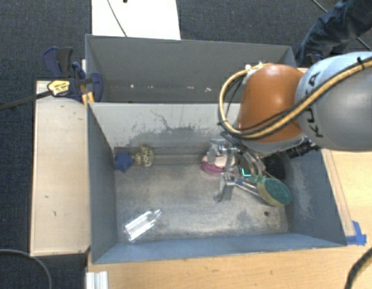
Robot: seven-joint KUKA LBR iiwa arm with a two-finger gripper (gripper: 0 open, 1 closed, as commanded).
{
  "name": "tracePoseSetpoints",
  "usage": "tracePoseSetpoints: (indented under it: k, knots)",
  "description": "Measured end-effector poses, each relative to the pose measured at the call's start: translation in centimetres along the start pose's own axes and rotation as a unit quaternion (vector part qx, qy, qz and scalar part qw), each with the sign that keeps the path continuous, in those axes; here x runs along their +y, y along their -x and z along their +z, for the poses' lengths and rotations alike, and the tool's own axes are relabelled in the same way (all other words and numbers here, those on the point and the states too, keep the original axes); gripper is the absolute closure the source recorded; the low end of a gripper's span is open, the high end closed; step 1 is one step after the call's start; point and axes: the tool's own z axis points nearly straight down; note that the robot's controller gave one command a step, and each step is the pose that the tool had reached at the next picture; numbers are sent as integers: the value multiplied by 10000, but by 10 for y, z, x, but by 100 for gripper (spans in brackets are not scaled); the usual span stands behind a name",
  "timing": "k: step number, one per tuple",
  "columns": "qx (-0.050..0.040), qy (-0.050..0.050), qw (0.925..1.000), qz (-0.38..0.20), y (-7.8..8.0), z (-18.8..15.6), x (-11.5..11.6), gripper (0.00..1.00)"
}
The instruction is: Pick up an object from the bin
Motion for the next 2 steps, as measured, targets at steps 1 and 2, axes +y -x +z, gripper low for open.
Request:
tracePoseSetpoints:
  k: [1,2]
  knots:
    - [-78,-10,9998,184,36,85,-92,0]
    - [-28,-13,9973,731,-15,53,-150,0]
